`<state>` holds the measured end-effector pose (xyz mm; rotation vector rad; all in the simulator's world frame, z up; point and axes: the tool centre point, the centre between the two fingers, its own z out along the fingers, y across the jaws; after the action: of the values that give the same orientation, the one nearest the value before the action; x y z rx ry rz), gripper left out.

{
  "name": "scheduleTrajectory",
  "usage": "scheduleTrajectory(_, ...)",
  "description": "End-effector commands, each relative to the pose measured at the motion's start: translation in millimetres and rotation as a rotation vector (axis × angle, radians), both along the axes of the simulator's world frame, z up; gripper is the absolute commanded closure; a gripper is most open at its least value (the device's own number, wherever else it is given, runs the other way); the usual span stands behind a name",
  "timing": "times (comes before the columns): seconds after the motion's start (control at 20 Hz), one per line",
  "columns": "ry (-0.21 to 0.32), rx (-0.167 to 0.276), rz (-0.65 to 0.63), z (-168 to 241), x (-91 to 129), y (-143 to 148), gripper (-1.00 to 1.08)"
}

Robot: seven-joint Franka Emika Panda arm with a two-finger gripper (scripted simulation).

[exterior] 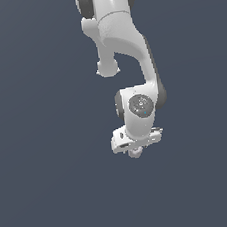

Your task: Pick up the object and move it to a goal position.

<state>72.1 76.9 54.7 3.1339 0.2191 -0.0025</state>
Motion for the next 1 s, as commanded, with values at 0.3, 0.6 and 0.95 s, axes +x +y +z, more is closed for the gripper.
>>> scheduleTrajectory(0.3,-0.002,0.000,0.000,1,1,0,1.08)
scheduleTrajectory(0.6,-0.001,0.000,0.000,1,1,-1,1.08)
scheduleTrajectory(0.95,-0.001,0.000,0.000,22,-2,-19,1.08)
